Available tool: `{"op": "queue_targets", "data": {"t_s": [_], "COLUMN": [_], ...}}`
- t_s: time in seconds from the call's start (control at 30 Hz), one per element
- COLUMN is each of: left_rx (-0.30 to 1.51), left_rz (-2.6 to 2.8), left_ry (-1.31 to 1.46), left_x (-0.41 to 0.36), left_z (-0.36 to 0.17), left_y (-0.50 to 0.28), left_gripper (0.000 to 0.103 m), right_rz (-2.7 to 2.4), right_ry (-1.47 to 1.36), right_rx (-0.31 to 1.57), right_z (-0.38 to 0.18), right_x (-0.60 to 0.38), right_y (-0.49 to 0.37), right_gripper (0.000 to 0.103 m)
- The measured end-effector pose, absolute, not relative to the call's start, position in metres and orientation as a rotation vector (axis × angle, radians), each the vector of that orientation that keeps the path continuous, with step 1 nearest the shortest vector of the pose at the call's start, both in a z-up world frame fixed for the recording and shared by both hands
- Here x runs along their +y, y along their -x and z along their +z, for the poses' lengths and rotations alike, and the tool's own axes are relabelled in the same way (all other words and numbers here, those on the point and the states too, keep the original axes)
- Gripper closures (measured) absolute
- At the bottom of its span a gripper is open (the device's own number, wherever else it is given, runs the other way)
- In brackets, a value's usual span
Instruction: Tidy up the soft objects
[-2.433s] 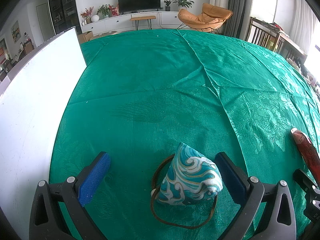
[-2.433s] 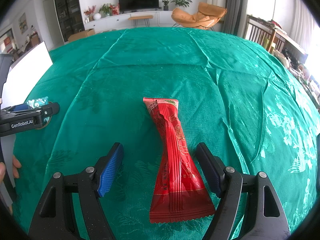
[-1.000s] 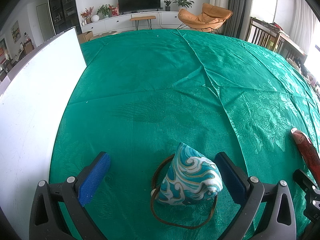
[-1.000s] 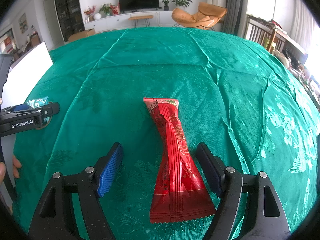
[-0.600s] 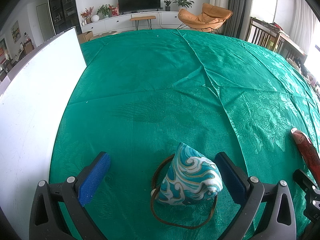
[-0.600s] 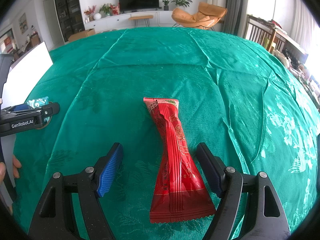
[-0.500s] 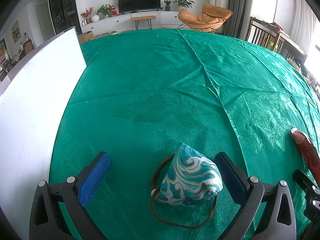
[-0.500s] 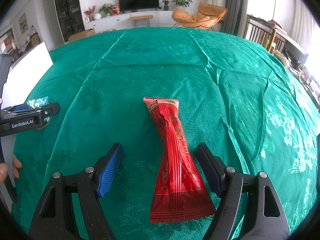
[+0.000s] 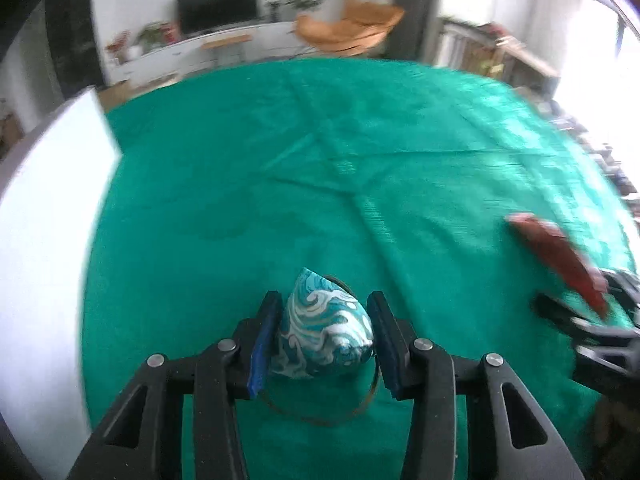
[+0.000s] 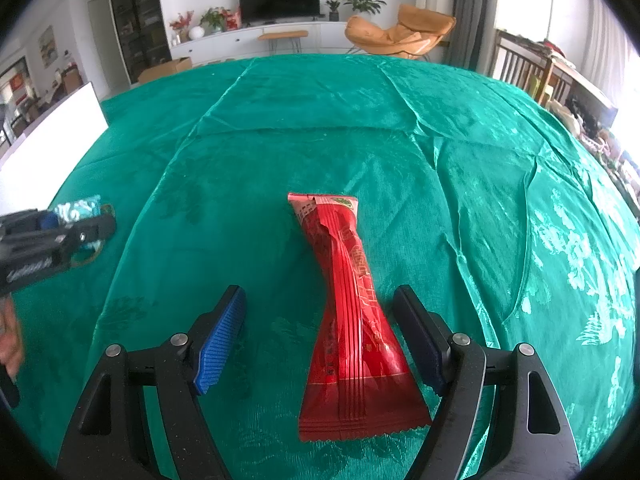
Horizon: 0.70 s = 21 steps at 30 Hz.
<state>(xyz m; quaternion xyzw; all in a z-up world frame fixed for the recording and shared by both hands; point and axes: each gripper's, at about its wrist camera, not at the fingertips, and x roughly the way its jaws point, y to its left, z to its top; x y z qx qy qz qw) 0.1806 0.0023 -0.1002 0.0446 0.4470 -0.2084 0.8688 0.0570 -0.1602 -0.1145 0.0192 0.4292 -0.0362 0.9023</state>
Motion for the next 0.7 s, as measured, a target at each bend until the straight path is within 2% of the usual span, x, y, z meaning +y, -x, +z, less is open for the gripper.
{"op": "queue_targets", "data": {"t_s": [0.1,0.2,0.27,0.33,0.63,0.67,0.7], "left_rx": [0.915,0.93,0.926,0.929,0.995,0.995,0.984], "left_rz": [-0.594,-0.601,-0.545,-0.495,-0.484,-0.475,-0.46], "left_ry": [-0.13,-0.201,-0.217,-0.185,-0.133,-0.135,-0.13], "left_x": [-0.017,-0.03,-0.03,-0.023,-0.022,-0.023,-0.025], "left_z": [-0.096,-0.104,-0.106,-0.105,-0.107,-0.106,-0.104], "left_y": [-0.158,-0.149,-0.147,-0.147,-0.144,-0.144,-0.143], "left_gripper": [0.059,0.053,0.029,0.016,0.017,0.027,0.044], "right_rz": [-0.047,0.024,0.067,0.095,0.147,0.134,0.119], "right_ry": [-0.067,-0.124,-0.173,-0.218,-0.269,-0.273,-0.26], "right_rx": [0.886,0.923,0.959,0.996,1.194,1.217,1.199], "right_z": [-0.114,-0.109,-0.105,-0.101,-0.098,-0.103,-0.101], "right_x": [-0.166,-0.177,-0.186,-0.196,-0.198,-0.196,-0.194], "right_y": [-0.055,-0.051,-0.048,-0.046,-0.093,-0.101,-0.103], "right_gripper": [0.025,0.025,0.024,0.024,0.025,0.026,0.042]}}
